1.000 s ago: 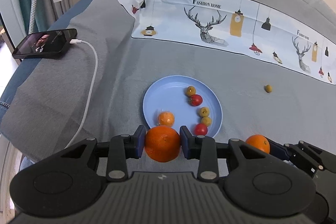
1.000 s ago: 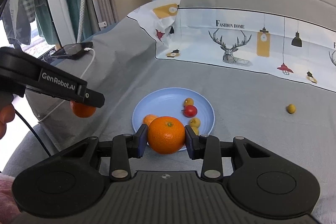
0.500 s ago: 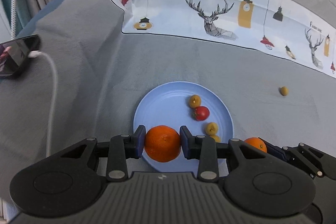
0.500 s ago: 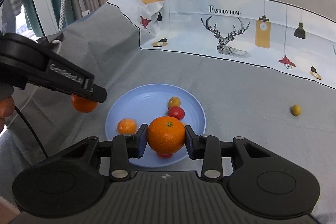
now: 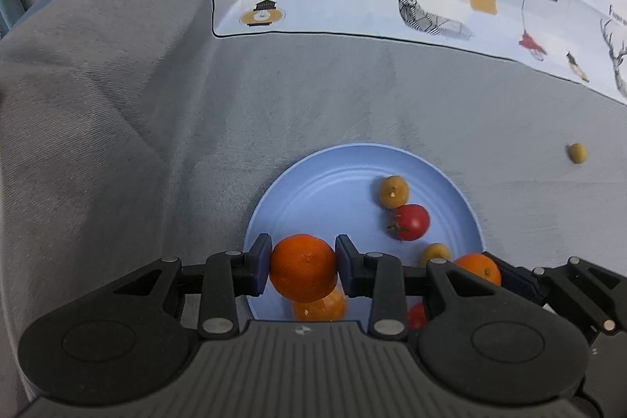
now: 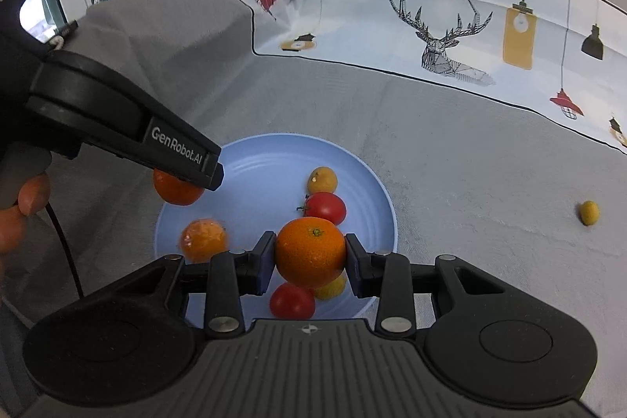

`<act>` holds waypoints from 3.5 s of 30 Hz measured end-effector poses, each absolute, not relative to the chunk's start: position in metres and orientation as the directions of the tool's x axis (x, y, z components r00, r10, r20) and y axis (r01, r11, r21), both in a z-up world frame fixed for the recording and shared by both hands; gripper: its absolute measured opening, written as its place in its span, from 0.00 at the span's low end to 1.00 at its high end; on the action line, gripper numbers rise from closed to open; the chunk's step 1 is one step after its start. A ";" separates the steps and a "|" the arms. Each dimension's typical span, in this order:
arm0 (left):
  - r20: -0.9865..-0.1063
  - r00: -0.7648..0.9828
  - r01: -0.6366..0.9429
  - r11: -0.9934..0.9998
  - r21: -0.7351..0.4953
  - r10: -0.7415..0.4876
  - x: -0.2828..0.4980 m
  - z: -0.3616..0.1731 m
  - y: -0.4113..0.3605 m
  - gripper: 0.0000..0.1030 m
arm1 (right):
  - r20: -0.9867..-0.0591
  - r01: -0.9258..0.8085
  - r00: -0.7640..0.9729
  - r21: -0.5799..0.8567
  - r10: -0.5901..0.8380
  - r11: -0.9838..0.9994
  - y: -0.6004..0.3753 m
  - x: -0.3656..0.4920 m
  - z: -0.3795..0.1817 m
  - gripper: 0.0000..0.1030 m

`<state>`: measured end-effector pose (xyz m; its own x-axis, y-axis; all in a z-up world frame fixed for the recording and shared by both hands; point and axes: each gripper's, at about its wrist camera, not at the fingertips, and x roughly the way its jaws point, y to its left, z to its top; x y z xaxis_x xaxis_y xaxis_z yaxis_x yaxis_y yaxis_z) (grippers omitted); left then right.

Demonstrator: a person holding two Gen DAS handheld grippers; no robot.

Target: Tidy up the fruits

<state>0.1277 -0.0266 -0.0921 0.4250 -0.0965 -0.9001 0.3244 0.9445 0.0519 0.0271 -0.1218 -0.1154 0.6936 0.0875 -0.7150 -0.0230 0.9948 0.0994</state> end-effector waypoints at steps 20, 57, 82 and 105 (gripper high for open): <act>-0.869 0.494 0.326 0.935 0.137 -0.045 0.042 -0.046 0.000 1.00 | -0.723 0.113 0.691 0.081 -0.020 0.990 -0.128 -0.052 -0.092 0.94; -0.807 0.588 0.298 0.941 0.162 -0.048 -0.055 -0.019 0.025 1.00 | -0.573 0.139 0.812 0.015 -0.106 0.990 -0.096 -0.151 -0.059 0.99; -0.821 0.571 0.270 0.945 0.182 -0.006 -0.050 -0.026 0.027 1.00 | -0.579 0.132 0.809 0.017 -0.098 0.991 -0.095 -0.148 -0.061 0.99; -0.824 0.566 0.271 0.943 0.195 0.007 -0.048 -0.028 0.030 1.00 | -0.582 0.128 0.807 0.012 -0.097 0.992 -0.094 -0.147 -0.061 0.99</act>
